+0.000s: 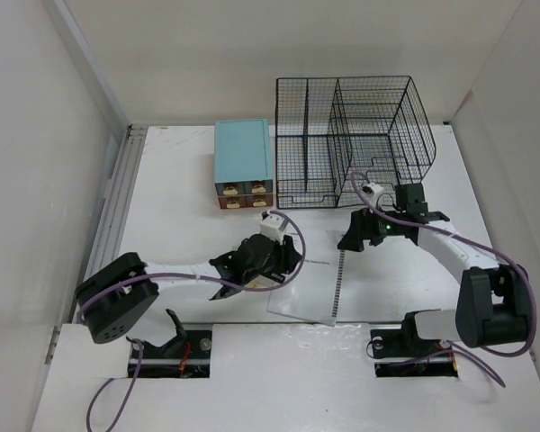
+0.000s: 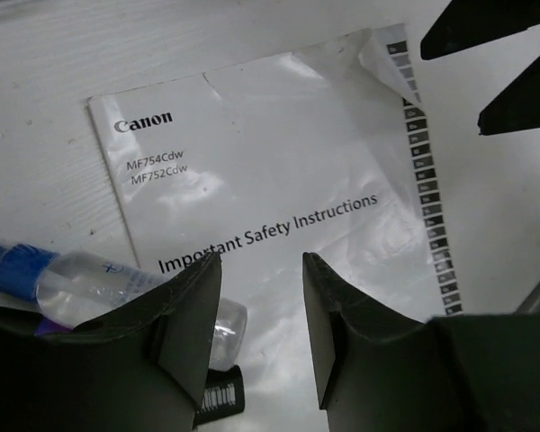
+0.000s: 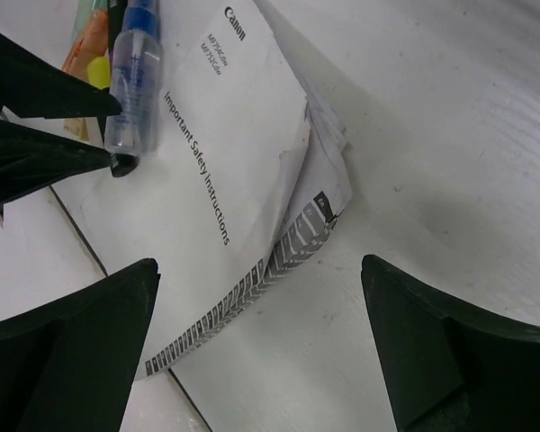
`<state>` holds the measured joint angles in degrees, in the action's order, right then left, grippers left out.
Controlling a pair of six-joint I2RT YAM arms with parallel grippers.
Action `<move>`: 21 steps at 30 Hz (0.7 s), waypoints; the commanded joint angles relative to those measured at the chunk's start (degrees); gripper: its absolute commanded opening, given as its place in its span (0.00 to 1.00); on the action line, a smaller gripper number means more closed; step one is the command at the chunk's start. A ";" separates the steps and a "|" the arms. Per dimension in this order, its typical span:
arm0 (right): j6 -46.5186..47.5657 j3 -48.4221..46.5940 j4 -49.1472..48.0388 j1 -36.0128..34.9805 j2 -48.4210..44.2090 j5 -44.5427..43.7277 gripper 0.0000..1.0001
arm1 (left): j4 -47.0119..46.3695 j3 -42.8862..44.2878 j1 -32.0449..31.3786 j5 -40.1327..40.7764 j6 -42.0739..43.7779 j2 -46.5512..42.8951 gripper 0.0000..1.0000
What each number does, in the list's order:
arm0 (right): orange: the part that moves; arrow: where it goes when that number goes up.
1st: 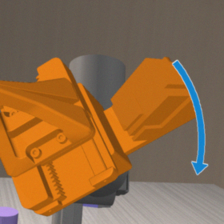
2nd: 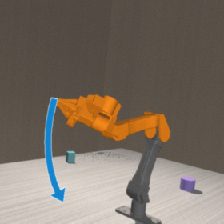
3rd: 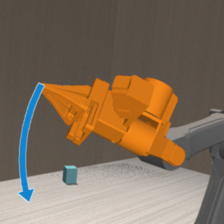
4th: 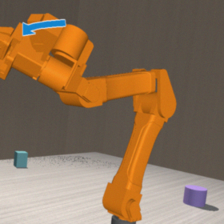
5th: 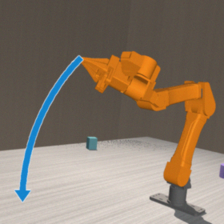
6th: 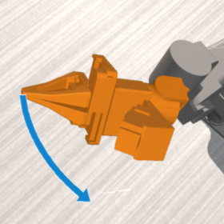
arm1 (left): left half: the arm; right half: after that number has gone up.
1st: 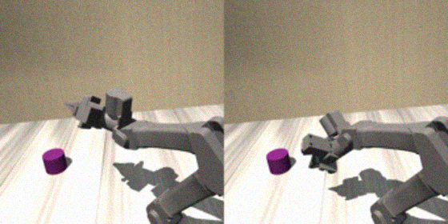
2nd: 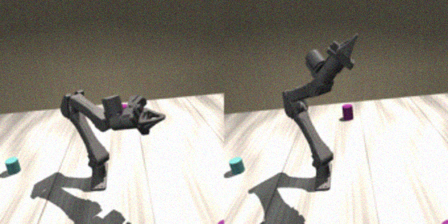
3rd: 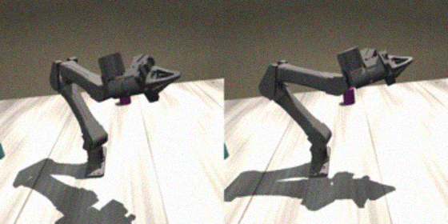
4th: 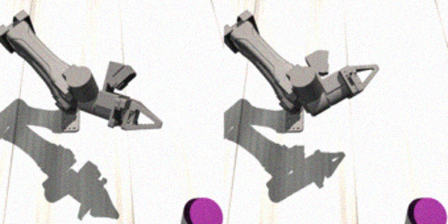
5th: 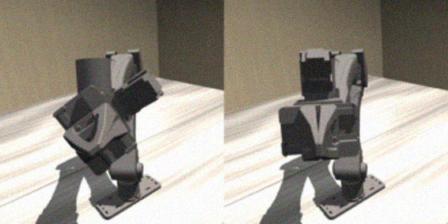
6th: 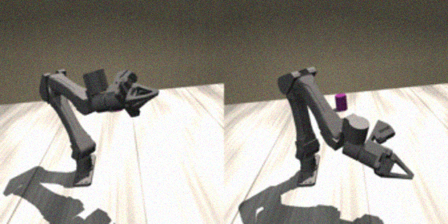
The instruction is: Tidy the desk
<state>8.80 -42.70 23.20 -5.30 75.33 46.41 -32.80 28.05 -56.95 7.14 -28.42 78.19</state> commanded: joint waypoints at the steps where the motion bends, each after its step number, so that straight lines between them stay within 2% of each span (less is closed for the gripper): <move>1: -4.66 0.95 -8.87 -0.85 0.95 -0.79 0.99 | -7.45 3.14 -0.27 2.35 4.60 3.18 0.39; 8: -7.12 2.96 -12.73 -1.37 6.40 -2.03 0.99 | -12.91 5.52 0.43 1.22 5.75 11.71 0.39; 13: -7.13 4.73 -15.99 -1.38 10.36 0.34 0.99 | -15.80 7.01 1.49 -0.54 5.13 16.72 0.28; 17: -9.94 6.66 -22.39 -2.69 13.08 2.72 0.99 | -16.86 7.62 2.10 -1.07 3.82 19.27 0.21; 21: -10.56 6.14 -22.41 -5.15 16.25 3.77 0.95 | -16.86 9.29 2.10 -2.30 3.29 22.26 0.18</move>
<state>-0.93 -37.41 2.98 -8.12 88.97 49.60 -46.65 34.72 -54.94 6.50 -24.53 99.59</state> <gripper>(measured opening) 0.954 0.190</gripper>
